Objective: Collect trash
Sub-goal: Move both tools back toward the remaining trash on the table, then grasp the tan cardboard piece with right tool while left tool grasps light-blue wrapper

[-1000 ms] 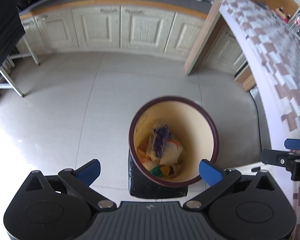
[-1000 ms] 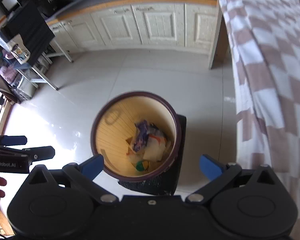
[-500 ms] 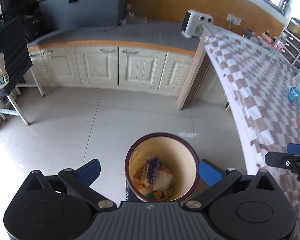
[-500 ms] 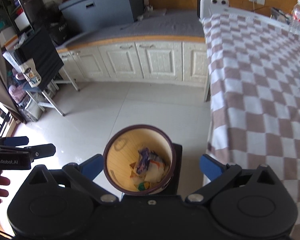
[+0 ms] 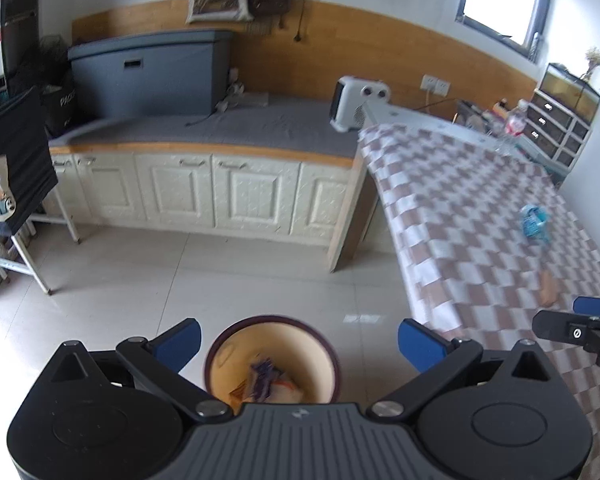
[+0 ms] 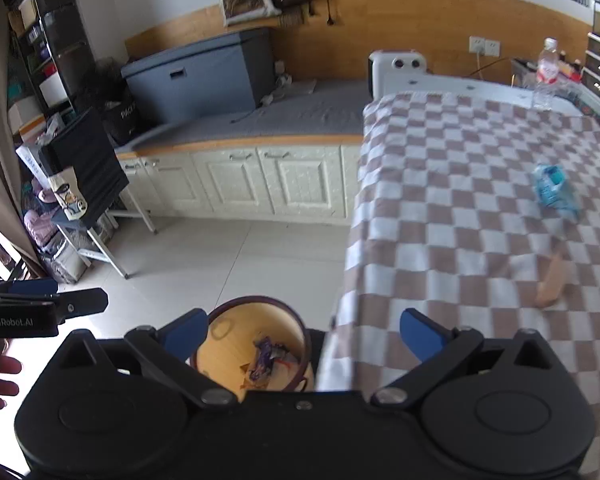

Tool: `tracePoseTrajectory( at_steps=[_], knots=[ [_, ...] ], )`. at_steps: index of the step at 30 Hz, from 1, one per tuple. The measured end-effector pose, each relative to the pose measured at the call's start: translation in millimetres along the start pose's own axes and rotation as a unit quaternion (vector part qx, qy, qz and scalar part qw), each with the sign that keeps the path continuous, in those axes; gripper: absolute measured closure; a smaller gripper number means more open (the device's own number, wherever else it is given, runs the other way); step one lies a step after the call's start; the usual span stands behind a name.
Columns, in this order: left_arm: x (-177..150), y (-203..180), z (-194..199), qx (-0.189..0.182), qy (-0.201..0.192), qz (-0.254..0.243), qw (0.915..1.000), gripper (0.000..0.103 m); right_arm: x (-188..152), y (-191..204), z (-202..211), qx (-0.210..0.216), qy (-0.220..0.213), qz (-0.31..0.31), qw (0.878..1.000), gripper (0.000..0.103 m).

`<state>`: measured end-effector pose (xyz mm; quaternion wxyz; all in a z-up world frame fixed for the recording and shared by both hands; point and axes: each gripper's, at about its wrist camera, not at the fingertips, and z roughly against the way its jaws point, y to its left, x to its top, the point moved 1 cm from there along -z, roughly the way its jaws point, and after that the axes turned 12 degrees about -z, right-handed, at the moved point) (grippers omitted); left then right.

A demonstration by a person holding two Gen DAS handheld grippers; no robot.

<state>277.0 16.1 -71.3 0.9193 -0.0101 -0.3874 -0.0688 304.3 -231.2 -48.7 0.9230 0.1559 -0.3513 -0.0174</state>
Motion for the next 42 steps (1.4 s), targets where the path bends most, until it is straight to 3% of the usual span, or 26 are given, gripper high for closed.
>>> tracePoseTrajectory(
  at_steps=[11, 25, 30, 35, 39, 42],
  knots=[
    [21.6, -93.9, 30.2, -0.013, -0.054, -0.023, 0.9982, 0.0, 9.7, -71.1, 58.4, 0.011, -0.042, -0.013, 0.999, 0.0],
    [63.3, -209.5, 20.4, -0.058, -0.091, -0.075, 0.9913, 0.0, 24.7, -182.5, 94.1, -0.019, -0.084, -0.055, 0.995, 0.0],
    [80.8, -236.9, 6.2, -0.071, -0.095, -0.095, 0.9885, 0.0, 31.9, -216.8, 88.0, -0.036, -0.09, -0.078, 0.992, 0.0],
    [96.1, -251.6, -9.6, -0.082, -0.098, -0.104, 0.9863, 0.0, 35.1, -241.3, 62.9, -0.084, -0.111, -0.083, 0.987, 0.0],
    [109.7, -257.9, -28.1, -0.089, -0.093, -0.107, 0.986, 0.0, 37.7, -255.8, 24.8, -0.079, -0.1, -0.106, 0.986, 0.001],
    [119.6, -262.1, -41.3, -0.094, -0.093, -0.109, 0.9853, 0.0, 38.5, -256.0, -7.6, -0.098, -0.097, -0.126, 0.982, 0.02]
  ],
)
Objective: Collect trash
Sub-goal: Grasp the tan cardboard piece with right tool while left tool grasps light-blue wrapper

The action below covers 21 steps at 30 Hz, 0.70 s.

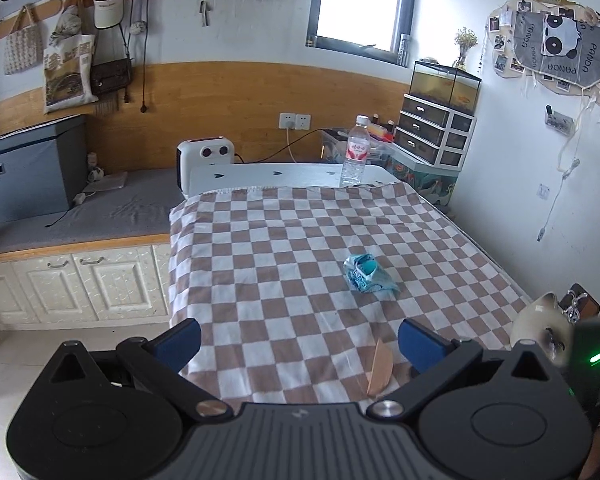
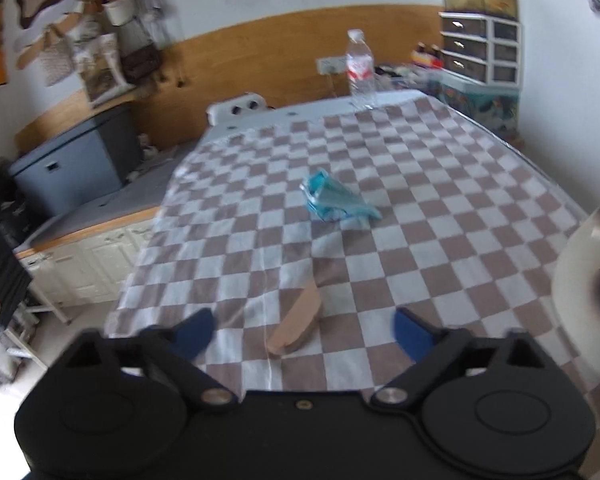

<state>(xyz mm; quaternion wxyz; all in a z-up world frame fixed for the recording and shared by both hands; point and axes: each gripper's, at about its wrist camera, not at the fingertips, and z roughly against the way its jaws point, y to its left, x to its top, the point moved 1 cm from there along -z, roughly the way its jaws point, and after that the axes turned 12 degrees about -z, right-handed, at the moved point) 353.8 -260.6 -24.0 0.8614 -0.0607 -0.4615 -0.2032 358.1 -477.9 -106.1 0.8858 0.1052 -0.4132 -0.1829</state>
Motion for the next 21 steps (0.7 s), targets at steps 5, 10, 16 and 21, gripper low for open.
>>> tracePoseTrajectory(
  at_steps=[5, 10, 16, 21],
  knots=[
    [7.7, 0.1, -26.5, -0.012, 0.01, -0.008, 0.9999, 0.0, -8.8, 16.6, -50.0, -0.034, 0.005, -0.01, 0.999, 0.052],
    [15.3, -3.0, -50.5, -0.031, 0.013, -0.013, 0.9994, 0.0, -16.7, 28.5, -86.4, -0.062, 0.014, -0.005, 0.998, 0.061],
    [30.4, -12.4, -81.3, -0.054, 0.005, -0.028, 0.9982, 0.0, -23.9, 21.9, -99.8, -0.069, 0.017, 0.015, 0.997, 0.065],
    [44.7, -27.7, -114.0, -0.096, -0.002, -0.042, 0.9945, 0.0, -23.4, 11.2, -93.8, -0.043, 0.017, 0.016, 0.999, 0.075]
  ],
)
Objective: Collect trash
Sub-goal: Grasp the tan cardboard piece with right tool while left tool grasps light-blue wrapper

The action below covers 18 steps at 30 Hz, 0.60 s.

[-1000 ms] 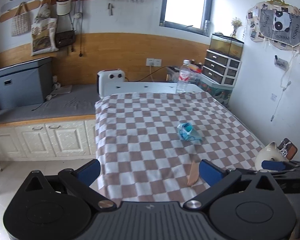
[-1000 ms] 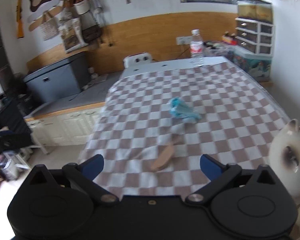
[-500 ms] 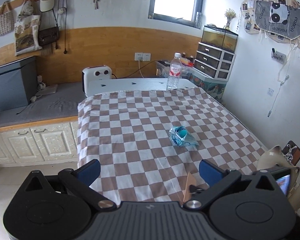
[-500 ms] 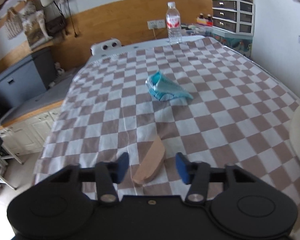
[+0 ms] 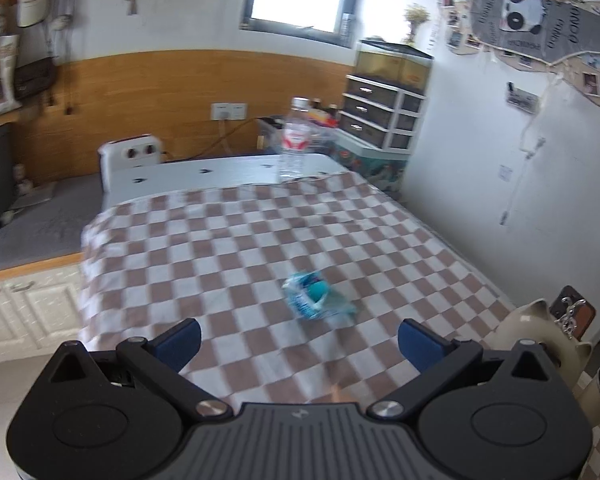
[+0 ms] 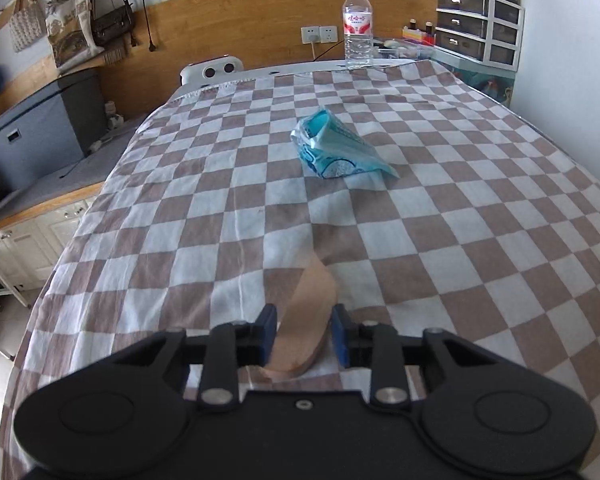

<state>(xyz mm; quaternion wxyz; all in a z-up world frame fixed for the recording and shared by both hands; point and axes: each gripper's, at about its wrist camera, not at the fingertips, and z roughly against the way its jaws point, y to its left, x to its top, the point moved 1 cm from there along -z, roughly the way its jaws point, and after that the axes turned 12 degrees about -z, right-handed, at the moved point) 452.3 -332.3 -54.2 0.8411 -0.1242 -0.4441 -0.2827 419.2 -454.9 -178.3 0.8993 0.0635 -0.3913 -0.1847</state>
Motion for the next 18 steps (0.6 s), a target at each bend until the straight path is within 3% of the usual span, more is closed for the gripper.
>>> tracePoseTrajectory(
  at_steps=[6, 11, 18],
  knots=[
    [16.6, -9.9, -54.0, -0.054, 0.014, -0.006, 0.9984, 0.0, -3.7, -29.1, 13.8, 0.011, -0.001, -0.023, 1.0, 0.079],
    [22.7, -10.2, -101.8, -0.096, 0.023, 0.031, 0.9946, 0.0, -14.6, -51.6, 26.1, 0.019, -0.023, -0.018, 0.999, 0.079],
    [16.1, 7.0, -169.1, -0.106, 0.042, 0.097, 0.9887, 0.0, -38.5, -52.3, 28.2, 0.014, -0.049, 0.037, 0.998, 0.078]
  ],
)
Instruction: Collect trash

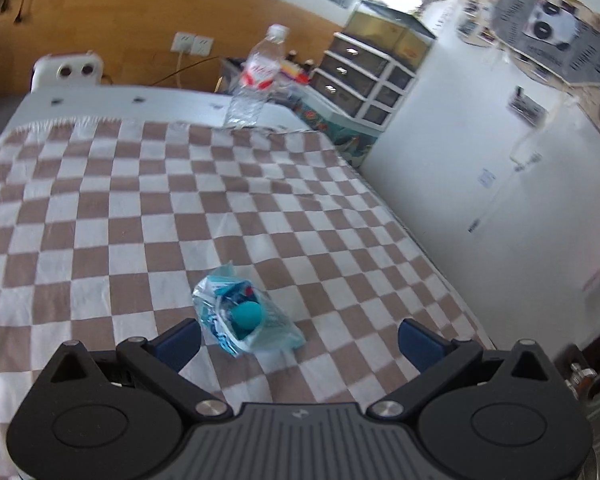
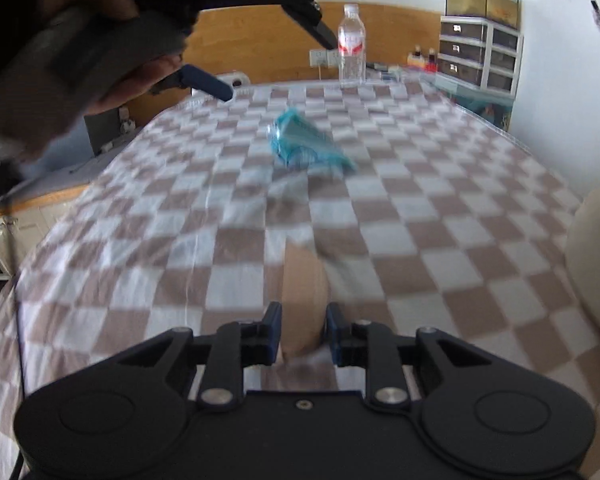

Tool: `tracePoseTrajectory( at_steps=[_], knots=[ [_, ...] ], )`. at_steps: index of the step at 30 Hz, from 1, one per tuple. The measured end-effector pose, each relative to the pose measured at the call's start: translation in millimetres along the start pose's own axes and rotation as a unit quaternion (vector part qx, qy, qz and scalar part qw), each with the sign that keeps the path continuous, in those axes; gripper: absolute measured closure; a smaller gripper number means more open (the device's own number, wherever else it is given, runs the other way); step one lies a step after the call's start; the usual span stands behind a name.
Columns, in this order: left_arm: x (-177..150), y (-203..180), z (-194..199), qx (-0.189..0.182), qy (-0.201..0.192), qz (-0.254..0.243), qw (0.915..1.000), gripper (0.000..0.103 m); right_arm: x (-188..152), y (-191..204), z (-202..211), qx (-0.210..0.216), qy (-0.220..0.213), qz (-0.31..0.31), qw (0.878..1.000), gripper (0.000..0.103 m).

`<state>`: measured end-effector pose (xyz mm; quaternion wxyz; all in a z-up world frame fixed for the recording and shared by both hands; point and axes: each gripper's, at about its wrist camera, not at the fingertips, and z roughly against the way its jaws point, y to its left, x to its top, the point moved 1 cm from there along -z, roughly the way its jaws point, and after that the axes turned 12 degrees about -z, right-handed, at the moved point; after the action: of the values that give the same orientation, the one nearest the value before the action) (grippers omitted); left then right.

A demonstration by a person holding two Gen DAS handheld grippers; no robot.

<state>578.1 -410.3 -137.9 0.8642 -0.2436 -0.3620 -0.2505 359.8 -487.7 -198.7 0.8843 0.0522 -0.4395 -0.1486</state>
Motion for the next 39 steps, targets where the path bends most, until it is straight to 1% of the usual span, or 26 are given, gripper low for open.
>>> tracePoseTrajectory(
  at_steps=[2, 5, 9, 12, 13, 14, 18, 20, 22, 24, 25, 28, 33, 36, 38, 39],
  knots=[
    [-2.0, 9.6, -14.2, 0.007, 0.003, 0.007, 0.9999, 0.0, -4.1, -1.1, 2.0, 0.004, -0.011, 0.008, 1.0, 0.078],
    [-5.4, 25.1, -33.1, 0.02, 0.008, 0.022, 0.9995, 0.0, -4.6, -3.8, 2.4, 0.01, -0.016, 0.001, 1.0, 0.078],
    [-13.4, 45.6, -54.9, 0.02, 0.008, 0.074, 0.997, 0.002, -4.4, -4.1, 1.9, 0.01, -0.016, 0.0, 1.0, 0.078],
    [-17.2, 53.6, -67.0, 0.016, 0.006, 0.108, 0.994, 0.01, -5.3, -3.0, 2.0, 0.008, -0.016, 0.002, 1.0, 0.078],
    [-18.4, 54.1, -69.7, 0.016, 0.003, 0.113, 0.9935, 0.01, -5.3, -2.7, 2.0, 0.007, -0.016, 0.003, 1.0, 0.078],
    [-18.7, 53.1, -70.5, 0.018, -0.006, 0.111, 0.9937, 0.01, -5.8, -2.7, 2.1, 0.007, -0.016, 0.004, 1.0, 0.078],
    [-17.4, 45.3, -76.1, 0.027, -0.011, 0.095, 0.995, 0.012, -5.4, -2.7, 2.0, 0.007, -0.016, 0.005, 1.0, 0.078],
    [-16.4, 38.9, -79.1, 0.022, -0.007, 0.076, 0.9968, 0.019, -5.9, -1.4, 2.1, 0.004, -0.017, 0.008, 1.0, 0.078],
    [-15.8, 34.1, -82.0, 0.017, -0.001, 0.067, 0.9976, 0.038, -6.2, -0.5, 2.1, 0.003, -0.017, 0.01, 1.0, 0.078],
    [-16.0, 31.6, -81.4, 0.021, 0.001, 0.064, 0.9977, 0.042, -6.4, -0.8, 2.3, 0.003, -0.017, 0.009, 1.0, 0.078],
    [-16.4, 31.0, -79.2, 0.022, -0.002, 0.063, 0.9977, 0.046, -6.8, -0.8, 2.7, 0.004, -0.017, 0.009, 1.0, 0.078],
    [-15.5, 29.0, -65.0, 0.024, -0.013, 0.052, 0.9983, 0.047, -6.9, -0.5, 2.9, 0.003, -0.017, 0.009, 1.0, 0.078],
    [-15.7, 24.4, -29.2, 0.024, -0.03, 0.035, 0.9986, 0.047, -5.9, 2.6, 2.5, 0.0, -0.015, 0.014, 1.0, 0.076],
    [-22.0, 21.5, -12.8, 0.025, -0.024, 0.027, 0.999, 0.048, 1.8, 5.4, -1.3, -0.003, -0.003, 0.003, 1.0, 0.074],
    [-27.8, 20.2, -4.6, 0.026, -0.018, 0.023, 0.9992, 0.048, 8.4, 4.8, -6.2, -0.001, 0.004, -0.01, 1.0, 0.075],
    [-31.1, 19.3, -0.8, 0.029, -0.015, 0.019, 0.9993, 0.048, 10.9, 4.7, -8.8, -0.001, 0.006, -0.011, 1.0, 0.077]
  ],
)
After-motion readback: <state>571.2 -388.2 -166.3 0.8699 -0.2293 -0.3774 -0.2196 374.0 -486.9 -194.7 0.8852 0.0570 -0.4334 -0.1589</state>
